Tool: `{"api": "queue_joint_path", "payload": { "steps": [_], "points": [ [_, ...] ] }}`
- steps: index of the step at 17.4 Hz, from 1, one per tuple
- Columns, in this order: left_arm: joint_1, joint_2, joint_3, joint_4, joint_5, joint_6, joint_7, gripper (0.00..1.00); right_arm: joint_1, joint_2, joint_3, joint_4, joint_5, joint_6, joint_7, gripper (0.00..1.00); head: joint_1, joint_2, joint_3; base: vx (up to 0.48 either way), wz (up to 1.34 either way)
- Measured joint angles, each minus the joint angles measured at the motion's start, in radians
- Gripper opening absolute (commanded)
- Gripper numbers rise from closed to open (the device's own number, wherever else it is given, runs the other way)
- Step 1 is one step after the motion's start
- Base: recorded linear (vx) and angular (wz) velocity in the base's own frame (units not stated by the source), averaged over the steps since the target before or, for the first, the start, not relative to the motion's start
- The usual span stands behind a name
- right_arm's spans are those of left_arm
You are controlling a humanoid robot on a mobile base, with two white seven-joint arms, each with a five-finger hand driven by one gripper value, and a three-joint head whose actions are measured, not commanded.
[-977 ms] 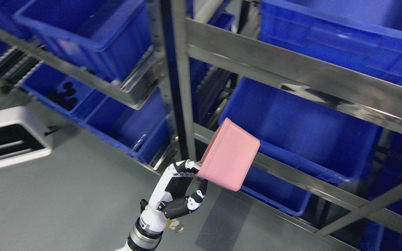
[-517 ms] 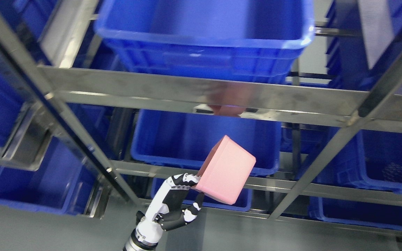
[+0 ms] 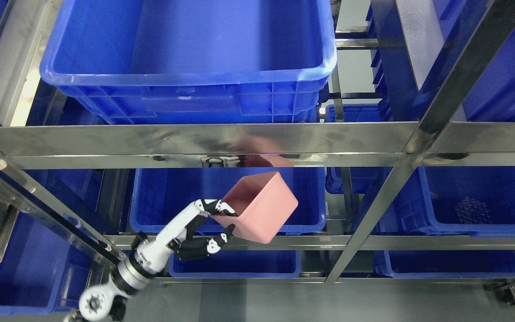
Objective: Place storage box into left shelf container
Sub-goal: 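Lower the pink box into the blue bin on the rack shelf, then release the pink box and withdraw the left hand from the bin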
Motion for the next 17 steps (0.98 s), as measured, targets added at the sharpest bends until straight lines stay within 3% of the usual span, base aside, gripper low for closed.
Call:
{"api": "queue_joint_path", "payload": {
  "steps": [4, 10, 13, 16, 17],
  "points": [
    [-0.186, -0.005, 0.038, 0.142, -0.237, 0.011, -0.023, 0.05, 0.0, 0.0, 0.0, 0.0, 0.0, 0.0, 0.0, 1.0, 0.0, 0.0, 0.0, 0.0, 0.0],
    [-0.303, -0.077, 0.065, 0.318, -0.507, -0.004, -0.025, 0.15, 0.0, 0.0, 0.0, 0.0, 0.0, 0.0, 0.0, 1.0, 0.0, 0.0, 0.0, 0.0, 0.0],
    [-0.325, -0.099, 0.075, 0.368, -0.56, -0.005, -0.018, 0.57, 0.0, 0.0, 0.0, 0.0, 0.0, 0.0, 0.0, 1.0, 0.0, 0.0, 0.0, 0.0, 0.0],
    [-0.341, -0.118, 0.083, 0.399, -0.588, -0.007, -0.013, 0.76, 0.0, 0.0, 0.0, 0.0, 0.0, 0.0, 0.0, 1.0, 0.0, 0.0, 0.0, 0.0, 0.0],
    [-0.343, -0.123, 0.084, 0.404, -0.593, -0.007, -0.009, 0.77, 0.0, 0.0, 0.0, 0.0, 0.0, 0.0, 0.0, 1.0, 0.0, 0.0, 0.0, 0.0, 0.0]
  ]
}}
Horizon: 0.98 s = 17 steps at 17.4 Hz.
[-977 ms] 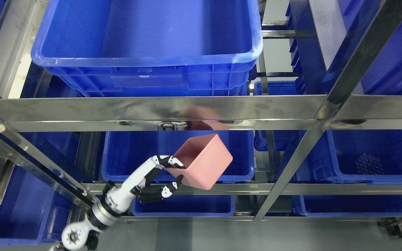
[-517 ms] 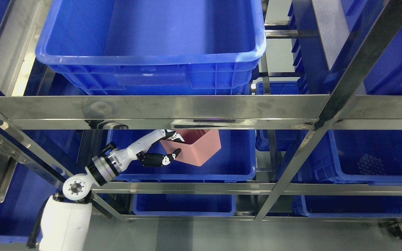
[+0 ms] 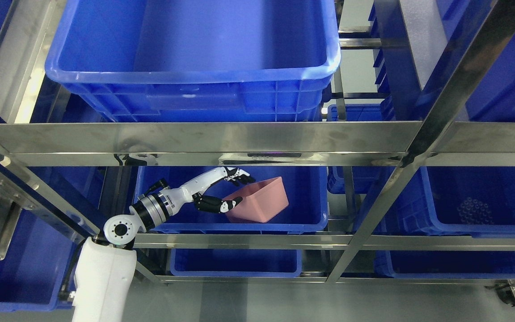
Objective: Place storage box into left shelf container
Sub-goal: 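Release the pink box and withdraw the left hand from the bin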
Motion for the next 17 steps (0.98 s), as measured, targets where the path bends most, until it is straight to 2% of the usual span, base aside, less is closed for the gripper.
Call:
{"api": "queue_joint_path", "payload": {
  "steps": [2, 5, 8, 10, 14, 17],
  "points": [
    [-0.001, -0.008, 0.003, -0.004, 0.024, -0.004, 0.04, 0.8, 0.0, 0.0, 0.0, 0.0, 0.0, 0.0, 0.0, 1.0, 0.0, 0.0, 0.0, 0.0, 0.0],
    [0.035, -0.019, 0.008, -0.045, 0.157, 0.042, 0.233, 0.99, 0.0, 0.0, 0.0, 0.0, 0.0, 0.0, 0.0, 1.0, 0.0, 0.0, 0.0, 0.0, 0.0],
    [0.103, -0.026, 0.011, -0.133, 0.281, 0.134, 0.45, 1.0, 0.0, 0.0, 0.0, 0.0, 0.0, 0.0, 0.0, 1.0, 0.0, 0.0, 0.0, 0.0, 0.0],
    [0.162, -0.03, 0.013, -0.208, 0.34, 0.171, 0.532, 1.0, 0.0, 0.0, 0.0, 0.0, 0.0, 0.0, 0.0, 1.0, 0.0, 0.0, 0.0, 0.0, 0.0],
    [0.283, -0.035, 0.015, -0.327, 0.405, 0.189, 0.585, 1.0, 0.0, 0.0, 0.0, 0.0, 0.0, 0.0, 0.0, 1.0, 0.0, 0.0, 0.0, 0.0, 0.0],
    [0.365, -0.038, 0.016, -0.395, 0.429, 0.165, 0.604, 1.0, 0.0, 0.0, 0.0, 0.0, 0.0, 0.0, 0.0, 1.0, 0.0, 0.0, 0.0, 0.0, 0.0]
  ]
}}
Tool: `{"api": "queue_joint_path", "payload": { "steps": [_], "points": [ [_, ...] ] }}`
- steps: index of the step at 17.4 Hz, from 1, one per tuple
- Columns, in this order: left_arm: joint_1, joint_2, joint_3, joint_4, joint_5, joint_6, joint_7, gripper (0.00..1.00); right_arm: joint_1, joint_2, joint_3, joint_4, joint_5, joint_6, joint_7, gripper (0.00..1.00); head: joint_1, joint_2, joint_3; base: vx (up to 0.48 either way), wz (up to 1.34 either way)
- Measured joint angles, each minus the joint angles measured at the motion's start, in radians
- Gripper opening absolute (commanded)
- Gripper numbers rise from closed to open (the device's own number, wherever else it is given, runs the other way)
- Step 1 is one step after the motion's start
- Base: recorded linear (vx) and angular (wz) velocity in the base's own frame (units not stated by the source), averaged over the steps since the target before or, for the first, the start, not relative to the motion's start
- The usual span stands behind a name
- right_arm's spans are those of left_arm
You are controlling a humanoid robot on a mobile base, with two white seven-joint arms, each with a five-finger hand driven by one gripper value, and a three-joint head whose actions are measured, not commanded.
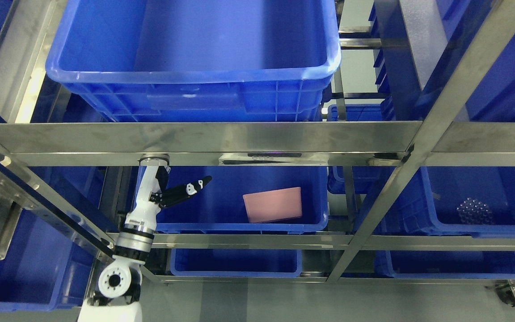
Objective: Place storage box into left shelf container
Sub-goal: 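Release the pink box and withdraw the left hand from the bin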
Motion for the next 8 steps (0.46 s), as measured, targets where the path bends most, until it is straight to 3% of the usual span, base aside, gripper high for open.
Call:
{"api": "queue_joint_path", "payload": {
  "steps": [8],
  "points": [
    [0.121, -0.005, 0.002, -0.102, 0.024, -0.014, 0.092, 1.0, 0.0, 0.0, 0.0, 0.0, 0.0, 0.0, 0.0, 1.0, 0.0, 0.0, 0.0, 0.0, 0.0]
  ]
}}
